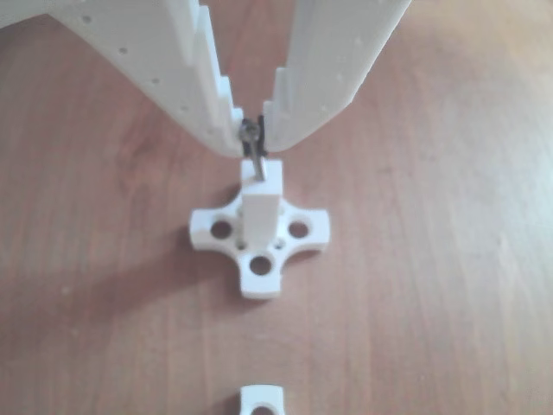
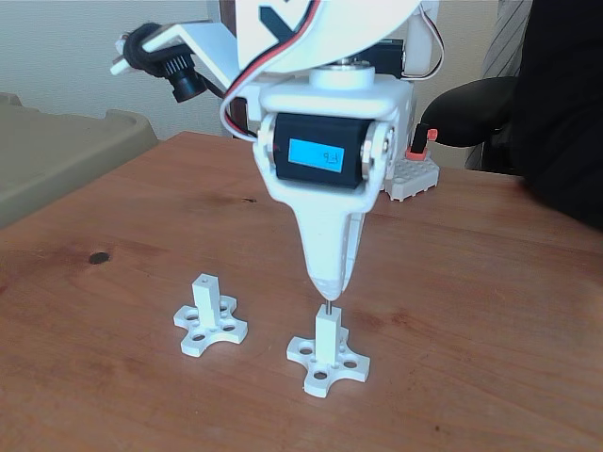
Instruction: Grab the screw and set it in the hole.
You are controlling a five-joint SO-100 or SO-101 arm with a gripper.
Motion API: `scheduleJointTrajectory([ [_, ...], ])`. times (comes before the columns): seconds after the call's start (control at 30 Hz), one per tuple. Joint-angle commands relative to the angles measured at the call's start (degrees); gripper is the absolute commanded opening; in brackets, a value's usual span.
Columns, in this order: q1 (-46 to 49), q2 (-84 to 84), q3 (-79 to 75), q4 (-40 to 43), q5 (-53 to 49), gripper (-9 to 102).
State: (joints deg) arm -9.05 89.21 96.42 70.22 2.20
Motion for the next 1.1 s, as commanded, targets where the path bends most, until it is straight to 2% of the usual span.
scheduleJointTrajectory([
  [0.0, -0.4, 1.4, -0.8, -0.8, 0.3, -4],
  [1.07, -0.8, 0.9, -0.5, -1.1, 0.4, -1],
])
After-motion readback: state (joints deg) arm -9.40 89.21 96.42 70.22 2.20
